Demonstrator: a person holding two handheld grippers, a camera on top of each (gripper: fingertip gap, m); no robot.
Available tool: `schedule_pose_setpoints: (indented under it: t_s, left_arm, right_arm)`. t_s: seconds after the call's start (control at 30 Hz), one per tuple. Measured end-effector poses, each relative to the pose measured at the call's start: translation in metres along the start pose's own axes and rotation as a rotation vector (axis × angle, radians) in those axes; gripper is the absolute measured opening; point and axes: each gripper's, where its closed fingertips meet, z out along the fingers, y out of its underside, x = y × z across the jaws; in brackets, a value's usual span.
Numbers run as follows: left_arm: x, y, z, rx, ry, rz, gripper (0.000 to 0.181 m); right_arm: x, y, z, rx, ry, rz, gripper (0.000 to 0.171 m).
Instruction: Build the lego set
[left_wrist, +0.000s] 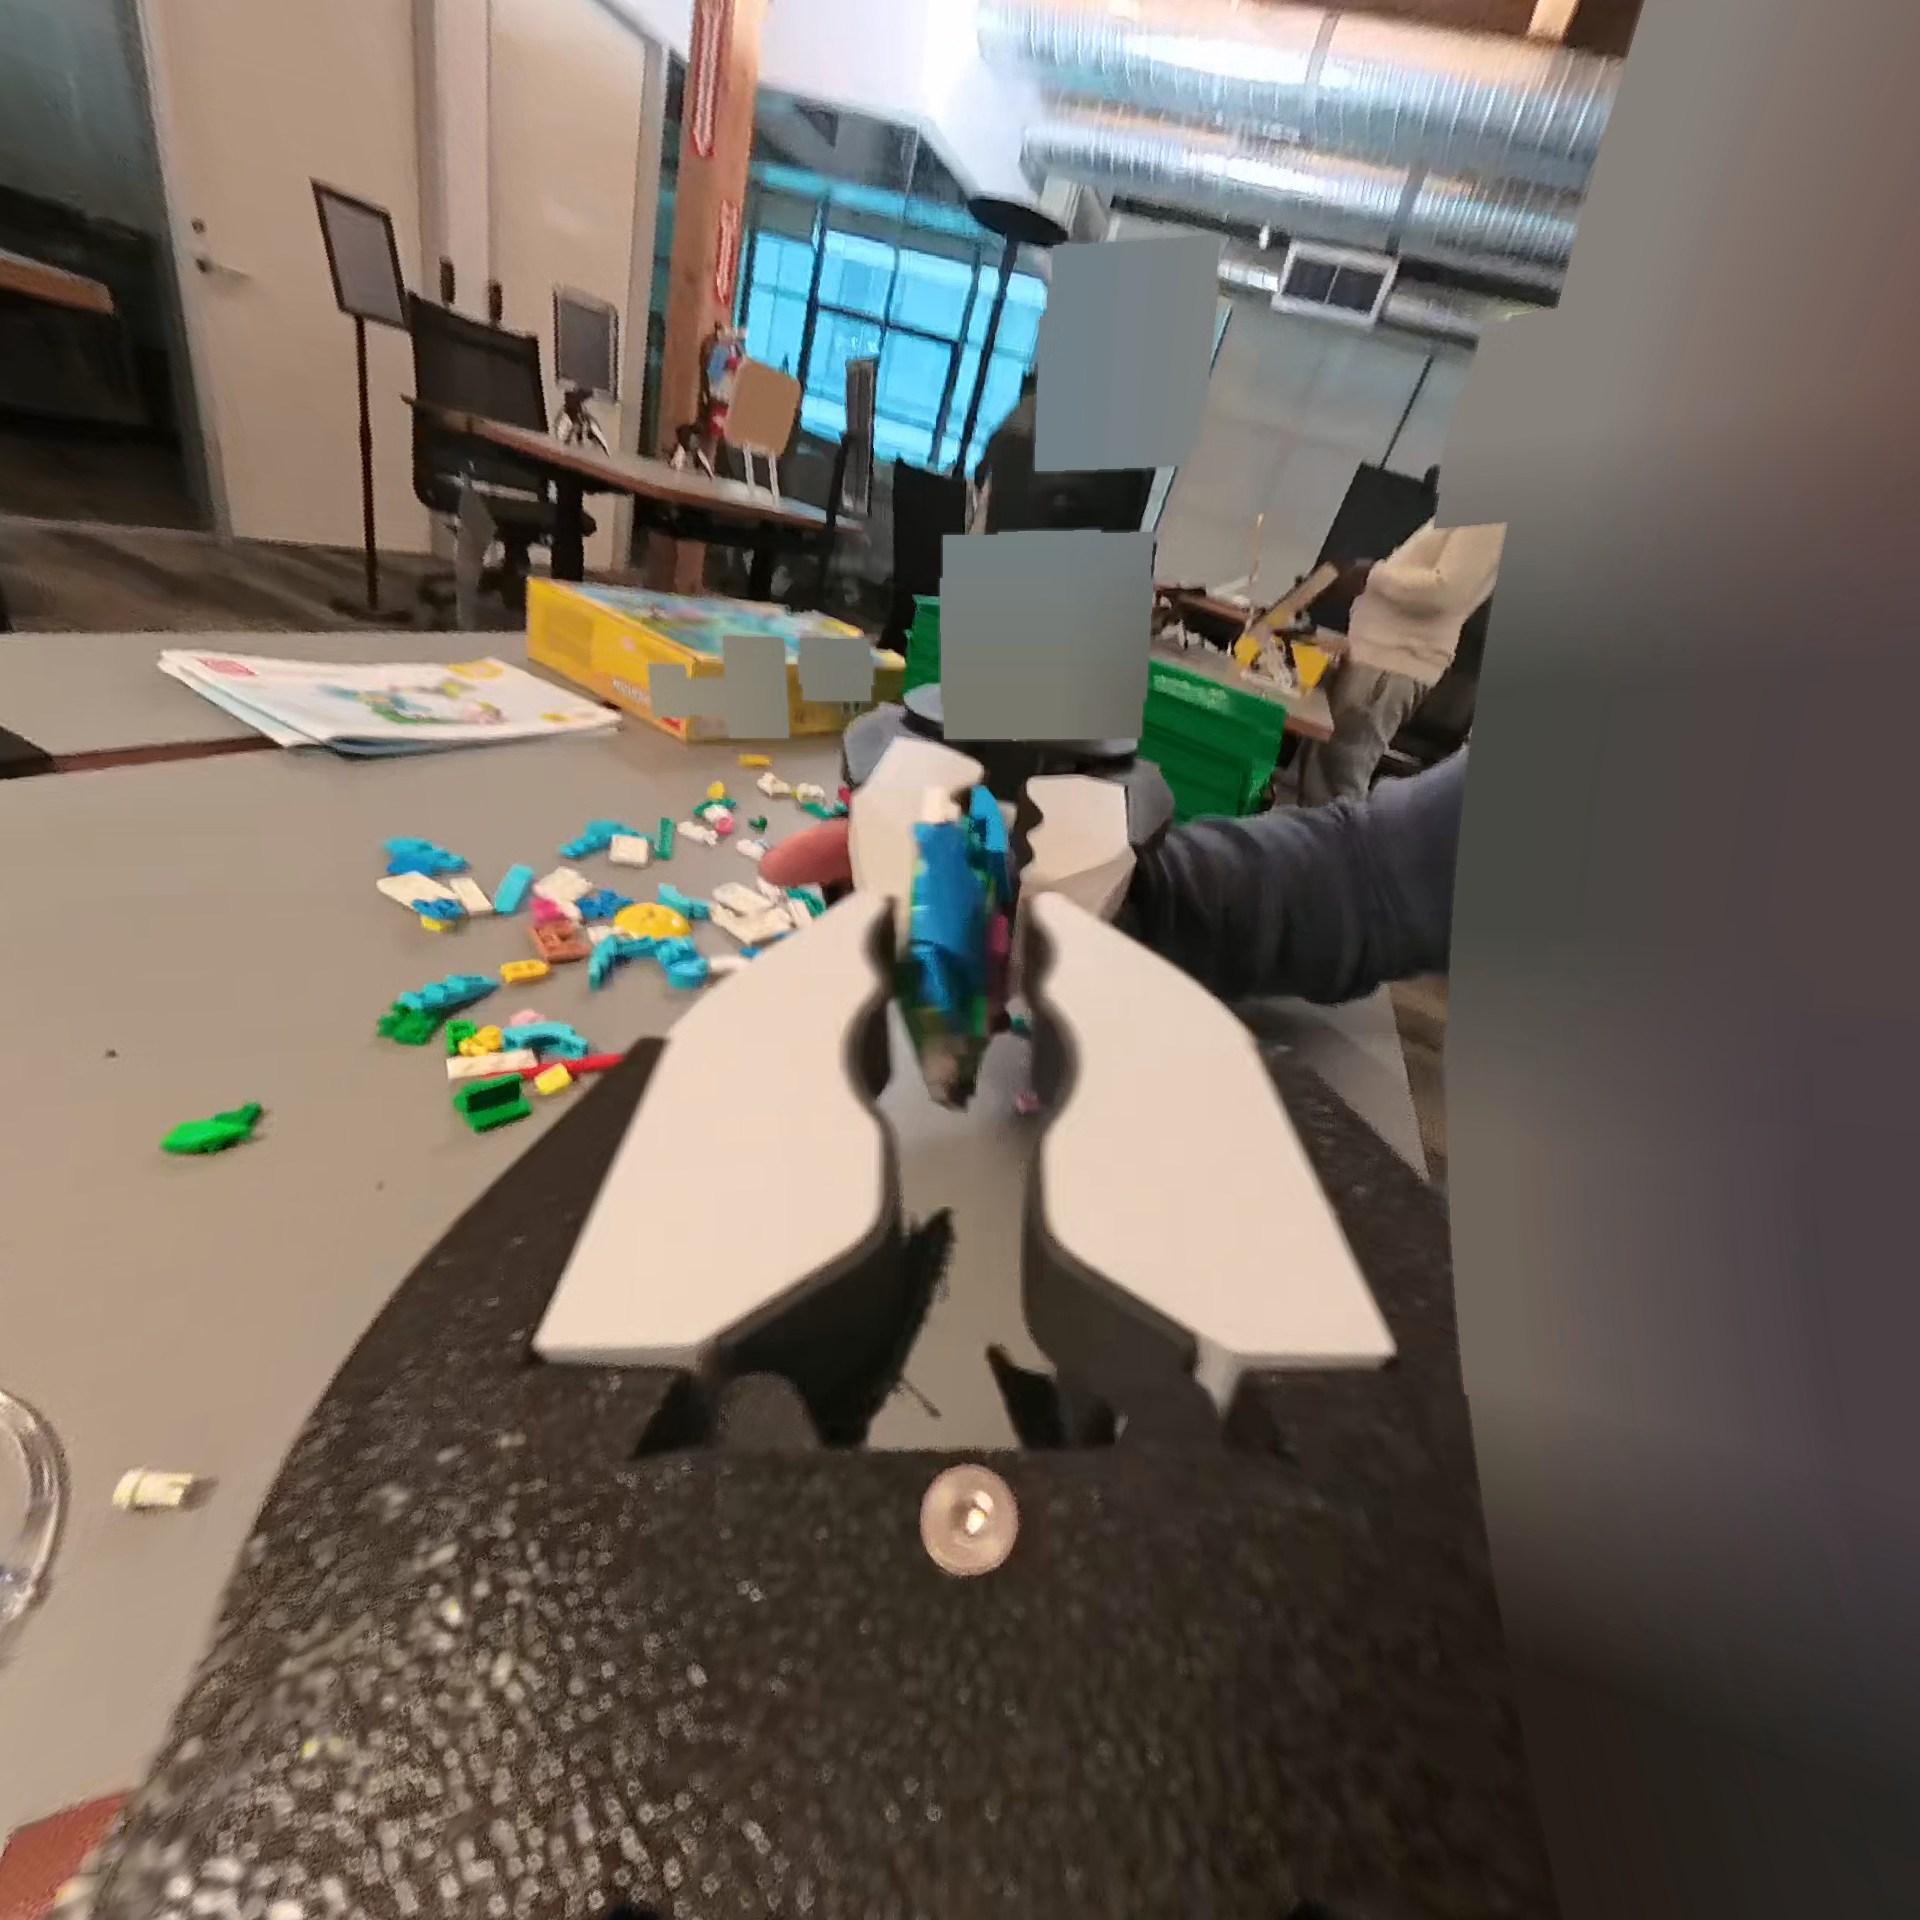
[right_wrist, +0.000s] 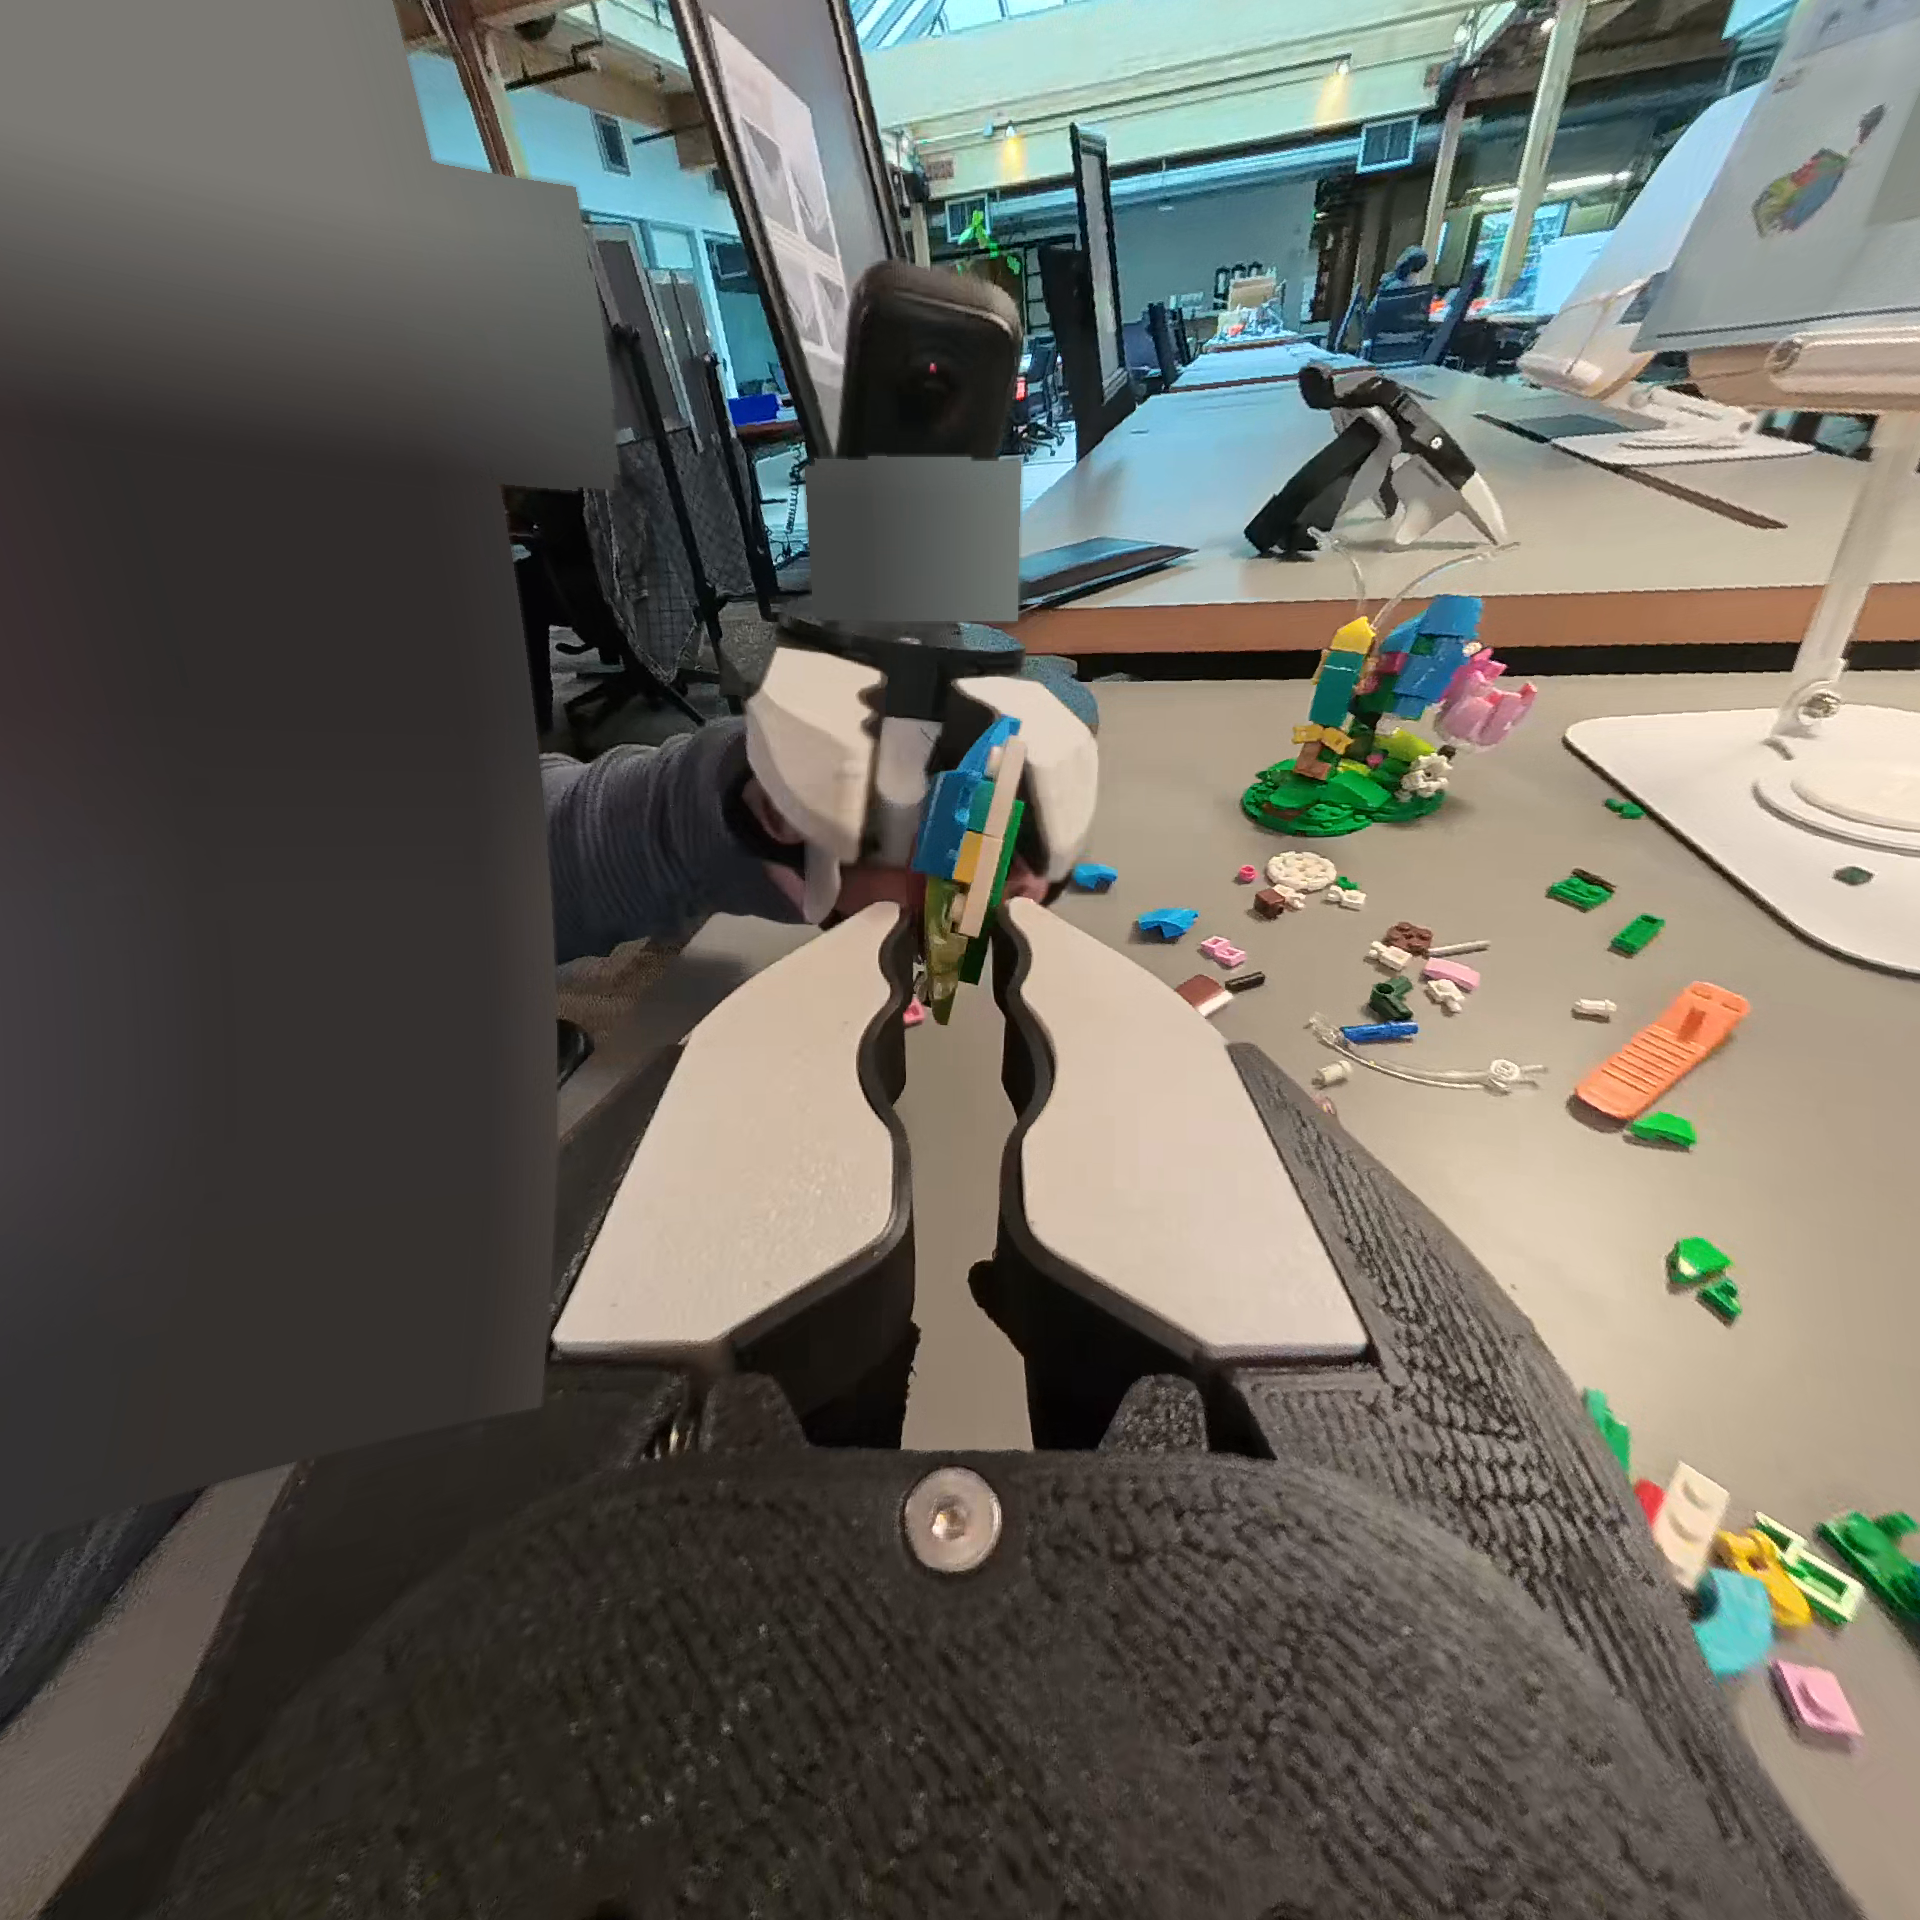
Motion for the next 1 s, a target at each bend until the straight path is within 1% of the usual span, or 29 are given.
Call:
schedule_pose_setpoints:
  t_s: [0.03,0.1,0.17,0.2,0.27,0.37,0.43,0.47,0.53,0.63,0.7,0.8,0.87,1.0]
  left_arm:
    - [-0.001,-0.002,0.002,0.010,0.010,0.000,0.023]
    - [-0.004,-0.001,0.004,-0.024,0.028,-0.026,0.015]
    - [-0.011,0.005,0.004,-0.085,-0.021,-0.008,0.013]
    - [-0.015,0.009,0.001,-0.130,-0.049,0.009,0.013]
    - [-0.022,0.020,-0.005,-0.228,-0.095,0.041,0.013]
    - [-0.029,0.037,-0.011,-0.358,-0.137,0.052,0.013]
    - [-0.027,0.044,-0.011,-0.401,-0.131,0.049,0.013]
    - [-0.026,0.048,-0.011,-0.419,-0.129,0.045,0.013]
    - [-0.028,0.055,-0.011,-0.454,-0.142,0.057,0.013]
    - [-0.030,0.062,-0.010,-0.484,-0.157,0.076,0.013]
    - [-0.027,0.065,-0.008,-0.485,-0.128,0.072,0.013]
    - [-0.027,0.071,-0.008,-0.485,-0.105,0.067,0.013]
    - [-0.028,0.073,-0.009,-0.478,-0.105,0.060,0.013]
    - [-0.027,0.077,-0.012,-0.460,-0.104,0.060,0.013]
  right_arm:
    - [0.001,0.001,-0.001,0.001,0.001,0.006,0.012]
    - [0.004,0.002,-0.004,0.007,0.009,0.000,0.013]
    - [0.015,0.004,-0.014,-0.026,0.056,-0.060,0.017]
    - [0.023,0.008,-0.022,-0.076,0.083,-0.094,0.020]
    - [0.036,0.030,-0.040,-0.256,0.093,-0.132,0.027]
    - [0.038,0.071,-0.058,-0.520,0.021,-0.037,0.028]
    - [0.033,0.088,-0.064,-0.629,-0.014,0.004,0.029]
    - [0.033,0.095,-0.067,-0.677,-0.001,0.009,0.028]
    - [0.039,0.105,-0.071,-0.754,0.091,0.075,0.026]
    - [0.041,0.108,-0.067,-0.746,0.234,0.190,0.026]
    - [0.039,0.111,-0.067,-0.758,0.314,0.166,0.026]
    - [0.041,0.113,-0.067,-0.796,0.388,0.115,0.027]
    - [0.042,0.114,-0.067,-0.814,0.398,0.119,0.026]
    - [0.026,0.120,-0.060,-0.842,0.305,0.174,0.026]
